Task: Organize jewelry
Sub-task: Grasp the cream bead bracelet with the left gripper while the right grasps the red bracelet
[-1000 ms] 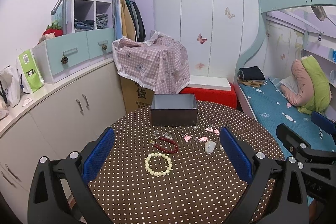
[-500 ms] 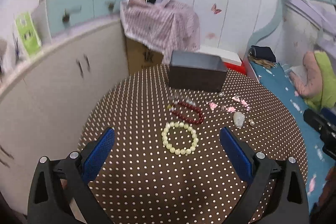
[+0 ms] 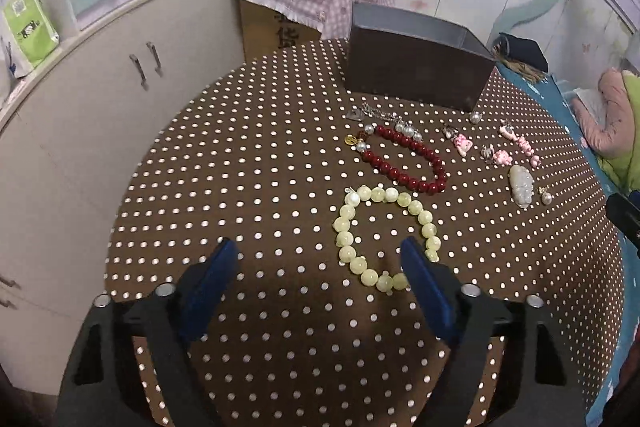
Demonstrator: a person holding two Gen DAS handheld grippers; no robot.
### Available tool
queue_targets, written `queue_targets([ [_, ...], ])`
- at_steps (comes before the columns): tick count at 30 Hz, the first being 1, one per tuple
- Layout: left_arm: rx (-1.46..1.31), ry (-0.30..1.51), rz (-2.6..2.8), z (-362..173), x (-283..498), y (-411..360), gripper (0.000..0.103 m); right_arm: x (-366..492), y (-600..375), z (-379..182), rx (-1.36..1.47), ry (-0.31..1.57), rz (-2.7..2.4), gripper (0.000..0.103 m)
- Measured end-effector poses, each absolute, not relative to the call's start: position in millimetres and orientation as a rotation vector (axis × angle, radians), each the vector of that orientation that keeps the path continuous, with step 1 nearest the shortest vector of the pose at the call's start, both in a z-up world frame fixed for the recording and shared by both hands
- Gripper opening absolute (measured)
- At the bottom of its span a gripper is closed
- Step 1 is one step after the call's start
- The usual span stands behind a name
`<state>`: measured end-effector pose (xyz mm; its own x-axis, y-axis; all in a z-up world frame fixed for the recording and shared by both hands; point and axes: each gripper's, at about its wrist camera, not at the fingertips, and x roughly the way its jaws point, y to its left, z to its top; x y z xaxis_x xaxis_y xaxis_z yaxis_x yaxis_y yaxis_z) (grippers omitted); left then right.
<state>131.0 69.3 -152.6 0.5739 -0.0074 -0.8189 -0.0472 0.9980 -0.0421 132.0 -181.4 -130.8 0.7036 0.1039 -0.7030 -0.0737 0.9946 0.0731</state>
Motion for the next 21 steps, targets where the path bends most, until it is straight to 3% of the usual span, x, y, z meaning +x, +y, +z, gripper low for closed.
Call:
queue_targets([
  [3,-0.043,0.988,0.035,-160.5,136.6,70.6,0.056,139.7,-175.7,-133.1,0.033,0.791,0.114,0.096],
  [7,-0.002,0.984,0.044,-162.9,137.9,68.1,0.044,146.1,-164.9,-131.9,0.016,0.793,0.142,0.095],
  [11,0.009,0.973,0.039,-161.4,138.1,68.0,0.01,154.6,-148.0,-131.6,0.005,0.8,0.19,0.095],
  [18,-0.052,0.945,0.017,-154.4,134.0,86.8,0.008,172.1,-104.9,-139.3,-0.02,0.833,0.289,0.094],
  [20,-0.055,0.931,0.012,-150.4,131.2,90.3,0.008,178.9,-91.0,-144.6,-0.031,0.86,0.311,0.064],
  [21,-0.055,0.927,0.009,-148.7,130.2,91.9,0.008,182.9,-85.7,-148.5,-0.032,0.876,0.32,0.061],
])
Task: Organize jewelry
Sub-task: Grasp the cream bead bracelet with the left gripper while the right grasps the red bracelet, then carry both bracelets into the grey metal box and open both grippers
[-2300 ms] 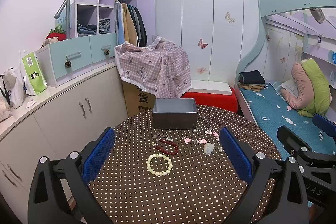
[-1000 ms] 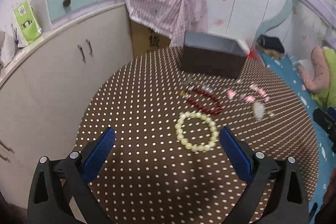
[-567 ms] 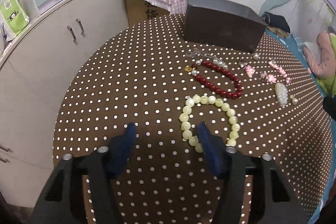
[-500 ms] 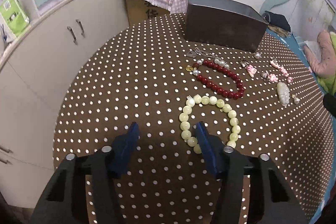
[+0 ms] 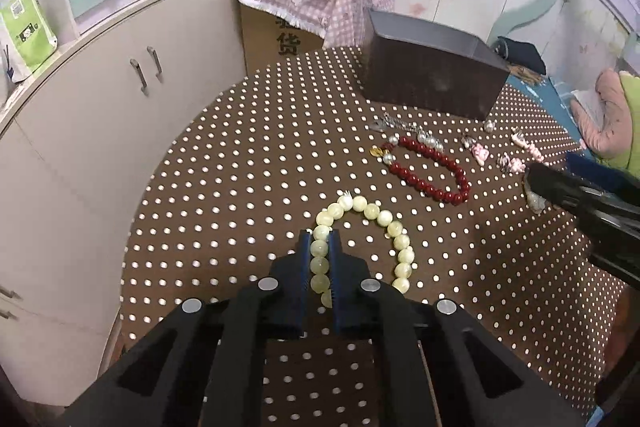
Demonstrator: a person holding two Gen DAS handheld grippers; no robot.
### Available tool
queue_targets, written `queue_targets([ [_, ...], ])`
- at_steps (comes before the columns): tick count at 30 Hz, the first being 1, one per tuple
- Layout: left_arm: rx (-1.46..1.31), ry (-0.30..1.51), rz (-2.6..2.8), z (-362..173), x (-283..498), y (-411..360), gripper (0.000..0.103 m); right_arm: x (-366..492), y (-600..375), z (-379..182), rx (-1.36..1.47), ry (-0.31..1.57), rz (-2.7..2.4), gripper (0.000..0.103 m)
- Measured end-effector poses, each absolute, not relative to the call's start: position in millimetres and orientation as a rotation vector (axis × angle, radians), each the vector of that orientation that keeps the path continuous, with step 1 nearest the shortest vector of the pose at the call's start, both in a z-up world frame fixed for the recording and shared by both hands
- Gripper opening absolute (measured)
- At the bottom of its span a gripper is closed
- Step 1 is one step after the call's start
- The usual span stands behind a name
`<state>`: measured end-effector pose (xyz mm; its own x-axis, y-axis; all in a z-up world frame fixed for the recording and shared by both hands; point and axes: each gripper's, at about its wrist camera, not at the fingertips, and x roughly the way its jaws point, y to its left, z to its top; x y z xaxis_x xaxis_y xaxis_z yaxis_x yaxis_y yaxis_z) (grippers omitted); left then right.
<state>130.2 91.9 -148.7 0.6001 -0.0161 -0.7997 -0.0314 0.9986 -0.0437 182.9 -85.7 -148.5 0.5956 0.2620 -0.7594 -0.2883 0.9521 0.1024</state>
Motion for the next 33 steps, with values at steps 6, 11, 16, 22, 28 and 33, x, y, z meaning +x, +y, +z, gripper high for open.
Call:
queue_targets([
  [6,-0.063,0.893,-0.01,-135.5,125.6,99.8,0.008,200.9,-52.8,-168.2,-0.05,0.952,0.365,0.037],
  [11,-0.085,0.888,-0.021,-131.6,126.7,105.4,0.008,212.6,-40.4,-173.9,-0.041,0.99,0.404,0.021],
  [16,-0.097,0.883,-0.042,-129.8,128.5,107.5,0.008,220.0,-32.8,-174.8,-0.045,1.004,0.403,0.019],
  [22,-0.101,0.883,-0.055,-127.6,129.8,104.8,0.008,224.7,-35.3,-181.7,-0.054,1.005,0.384,0.019],
  [28,-0.112,0.894,-0.078,-128.5,134.1,100.4,0.008,223.7,-34.7,-180.7,-0.091,0.993,0.386,0.013],
  [33,-0.127,0.895,-0.103,-127.2,135.9,98.0,0.008,219.0,-39.4,-181.1,-0.086,0.983,0.416,0.008],
])
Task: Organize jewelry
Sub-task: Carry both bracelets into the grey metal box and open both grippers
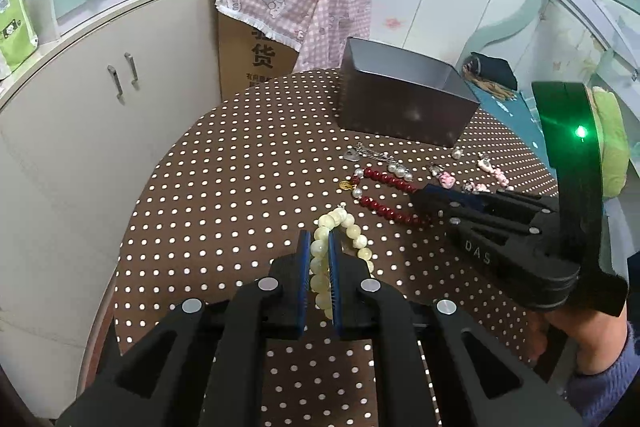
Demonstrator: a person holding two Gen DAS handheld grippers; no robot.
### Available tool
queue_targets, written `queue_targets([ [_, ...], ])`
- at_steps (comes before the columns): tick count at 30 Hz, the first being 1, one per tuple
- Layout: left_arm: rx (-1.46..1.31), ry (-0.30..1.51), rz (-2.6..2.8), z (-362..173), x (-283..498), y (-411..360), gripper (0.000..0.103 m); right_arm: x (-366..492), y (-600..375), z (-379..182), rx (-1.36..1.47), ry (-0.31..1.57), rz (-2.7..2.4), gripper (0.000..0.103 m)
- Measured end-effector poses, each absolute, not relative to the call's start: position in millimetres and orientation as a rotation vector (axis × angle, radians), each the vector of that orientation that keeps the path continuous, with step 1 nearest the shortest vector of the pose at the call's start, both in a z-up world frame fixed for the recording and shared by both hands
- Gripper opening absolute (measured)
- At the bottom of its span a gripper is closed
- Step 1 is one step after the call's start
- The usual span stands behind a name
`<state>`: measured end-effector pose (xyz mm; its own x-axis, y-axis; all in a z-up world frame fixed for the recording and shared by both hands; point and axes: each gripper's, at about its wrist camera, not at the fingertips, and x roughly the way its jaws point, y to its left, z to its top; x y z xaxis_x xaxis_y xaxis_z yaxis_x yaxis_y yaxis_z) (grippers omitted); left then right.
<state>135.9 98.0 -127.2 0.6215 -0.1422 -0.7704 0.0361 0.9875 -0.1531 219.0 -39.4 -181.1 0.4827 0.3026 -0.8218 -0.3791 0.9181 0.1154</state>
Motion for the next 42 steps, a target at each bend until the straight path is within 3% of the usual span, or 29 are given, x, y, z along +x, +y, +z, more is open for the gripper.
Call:
queue_targets([
  [14,-0.162,0.815,-0.276,-72.9,160.2,76.3,0.008,190.4,-67.7,-96.7,-0.081,0.798,0.453,0.008],
  [25,-0.146,0.772,-0.385,-12.5,239.4,48.9,0.008,238.1,-98.0,-21.5,-0.043,0.68,0.379,0.008],
  [31,-0.146,0.821,-0.356,-19.8,285.6,40.1,0.008,284.8,-97.5,-23.6,-0.013,0.71,0.359,0.008],
  [42,-0.16,0.957,-0.31,-74.8,335.0,43.2,0.008,327.9,-72.1,-78.1,0.002,0.827,0.367,0.008],
])
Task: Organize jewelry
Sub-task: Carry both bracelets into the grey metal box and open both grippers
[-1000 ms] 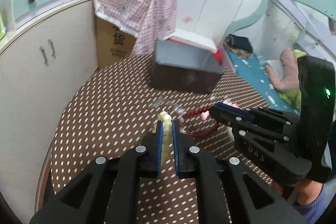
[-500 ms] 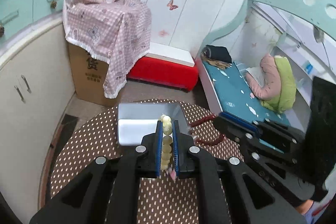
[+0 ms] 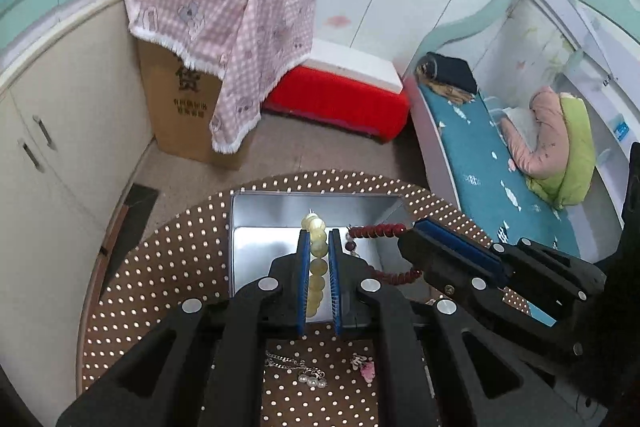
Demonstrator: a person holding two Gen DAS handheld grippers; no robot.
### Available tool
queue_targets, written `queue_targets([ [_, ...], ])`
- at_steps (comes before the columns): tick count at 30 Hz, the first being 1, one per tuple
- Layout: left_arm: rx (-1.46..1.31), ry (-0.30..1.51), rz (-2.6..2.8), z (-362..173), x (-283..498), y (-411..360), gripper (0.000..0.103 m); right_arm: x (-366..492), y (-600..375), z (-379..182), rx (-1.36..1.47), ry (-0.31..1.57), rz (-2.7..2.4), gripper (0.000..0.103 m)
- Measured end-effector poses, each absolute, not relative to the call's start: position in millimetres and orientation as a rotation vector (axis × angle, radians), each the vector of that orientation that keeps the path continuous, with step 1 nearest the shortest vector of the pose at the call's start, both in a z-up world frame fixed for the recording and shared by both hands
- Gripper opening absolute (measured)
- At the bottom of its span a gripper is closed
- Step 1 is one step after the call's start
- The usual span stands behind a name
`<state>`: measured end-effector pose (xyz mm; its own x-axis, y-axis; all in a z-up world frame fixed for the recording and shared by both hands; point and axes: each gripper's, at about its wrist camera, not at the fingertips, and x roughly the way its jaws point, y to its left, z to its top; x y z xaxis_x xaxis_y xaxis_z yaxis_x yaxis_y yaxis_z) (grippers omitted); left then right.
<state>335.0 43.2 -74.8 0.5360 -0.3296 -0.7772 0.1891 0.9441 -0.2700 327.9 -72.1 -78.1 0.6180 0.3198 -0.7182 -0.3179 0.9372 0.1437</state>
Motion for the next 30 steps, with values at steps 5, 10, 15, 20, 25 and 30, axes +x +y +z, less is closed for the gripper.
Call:
queue_targets([
  [5,-0.148,0.999,-0.301,-89.0,339.5,41.2,0.008,336.2,-74.1,-99.5,0.02,0.87,0.364,0.008],
  [10,-0.139,1.011,-0.294,-96.6,341.3,39.6,0.009,341.0,-79.1,-113.3,0.03,0.902,0.354,0.009],
  [15,-0.147,1.009,-0.297,-95.8,338.9,39.5,0.027,339.9,-85.4,-117.6,0.056,0.91,0.351,0.011],
  [20,-0.168,0.95,-0.266,-81.9,327.7,46.9,0.045,331.5,-89.8,-108.7,0.054,0.894,0.351,0.011],
  [25,-0.137,0.868,-0.222,-55.7,303.9,53.0,0.053,311.9,-98.6,-87.2,0.046,0.847,0.335,0.036],
  [30,-0.123,0.769,-0.165,-33.1,264.5,62.7,0.064,273.4,-114.9,-55.6,0.041,0.756,0.307,0.058],
])
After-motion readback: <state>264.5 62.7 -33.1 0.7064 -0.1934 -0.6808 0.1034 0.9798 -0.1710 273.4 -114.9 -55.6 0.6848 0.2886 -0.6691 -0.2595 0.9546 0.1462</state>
